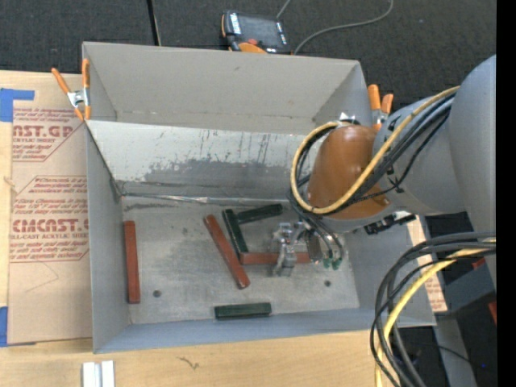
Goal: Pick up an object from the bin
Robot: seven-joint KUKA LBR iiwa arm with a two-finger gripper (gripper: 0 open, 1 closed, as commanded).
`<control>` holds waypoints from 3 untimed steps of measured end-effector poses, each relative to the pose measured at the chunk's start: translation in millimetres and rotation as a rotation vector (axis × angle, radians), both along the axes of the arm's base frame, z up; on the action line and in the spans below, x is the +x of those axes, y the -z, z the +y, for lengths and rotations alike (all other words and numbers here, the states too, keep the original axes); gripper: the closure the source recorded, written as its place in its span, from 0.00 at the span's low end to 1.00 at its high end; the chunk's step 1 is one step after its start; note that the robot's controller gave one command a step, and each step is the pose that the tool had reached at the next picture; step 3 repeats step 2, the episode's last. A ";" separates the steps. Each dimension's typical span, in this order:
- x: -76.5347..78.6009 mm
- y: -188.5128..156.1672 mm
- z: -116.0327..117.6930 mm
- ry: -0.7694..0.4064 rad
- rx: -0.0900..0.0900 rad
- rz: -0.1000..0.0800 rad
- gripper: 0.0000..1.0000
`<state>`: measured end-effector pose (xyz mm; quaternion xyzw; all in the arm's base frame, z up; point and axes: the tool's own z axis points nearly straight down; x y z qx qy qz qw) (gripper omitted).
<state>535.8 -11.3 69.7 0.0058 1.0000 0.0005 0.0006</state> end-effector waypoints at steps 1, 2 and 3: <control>8.7 -91.6 -13.4 0.051 -0.001 -0.007 1.00; 14.0 -193.9 -22.1 0.098 0.000 -0.010 1.00; 14.0 -193.9 -22.1 0.098 0.000 -0.010 1.00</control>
Offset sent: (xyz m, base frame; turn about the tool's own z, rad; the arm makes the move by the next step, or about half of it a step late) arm 0.0066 -0.0140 0.0871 0.0515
